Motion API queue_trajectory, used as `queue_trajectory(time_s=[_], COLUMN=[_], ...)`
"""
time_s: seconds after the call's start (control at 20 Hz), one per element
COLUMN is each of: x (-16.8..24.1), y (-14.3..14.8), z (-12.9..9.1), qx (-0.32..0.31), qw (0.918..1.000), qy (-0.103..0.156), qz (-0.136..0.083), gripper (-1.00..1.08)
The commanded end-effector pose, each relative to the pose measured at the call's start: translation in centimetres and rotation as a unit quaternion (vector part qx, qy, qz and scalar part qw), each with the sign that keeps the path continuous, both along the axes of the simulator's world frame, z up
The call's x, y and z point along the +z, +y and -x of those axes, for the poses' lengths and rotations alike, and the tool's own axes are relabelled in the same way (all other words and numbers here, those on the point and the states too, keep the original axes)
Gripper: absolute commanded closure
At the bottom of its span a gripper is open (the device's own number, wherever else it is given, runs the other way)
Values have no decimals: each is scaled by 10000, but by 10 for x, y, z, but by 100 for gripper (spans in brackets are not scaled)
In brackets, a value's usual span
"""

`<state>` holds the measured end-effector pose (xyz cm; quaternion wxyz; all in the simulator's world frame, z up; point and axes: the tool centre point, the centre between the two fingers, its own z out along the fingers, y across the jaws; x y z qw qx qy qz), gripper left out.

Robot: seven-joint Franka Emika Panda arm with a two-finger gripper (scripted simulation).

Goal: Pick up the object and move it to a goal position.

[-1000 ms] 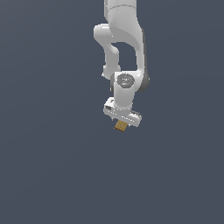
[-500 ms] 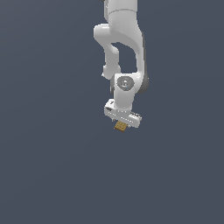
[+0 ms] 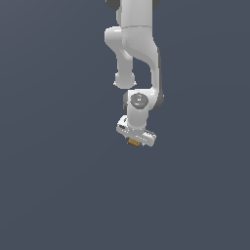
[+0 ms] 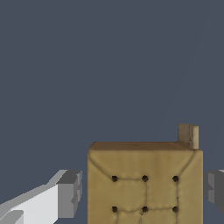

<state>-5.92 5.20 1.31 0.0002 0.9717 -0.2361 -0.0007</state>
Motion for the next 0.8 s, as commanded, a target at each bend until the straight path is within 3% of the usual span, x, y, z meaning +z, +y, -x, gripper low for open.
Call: queue_trajectory(time_s=[0.0, 0.05, 0.75], x=[-2, -2, 3], y=[0, 0, 0], z=[-1, -1, -2], qx=[0, 0, 0], qw=[10000, 10000, 10000], qy=[-7, -7, -14], qz=[-1, -1, -3], gripper=[-92, 108, 108])
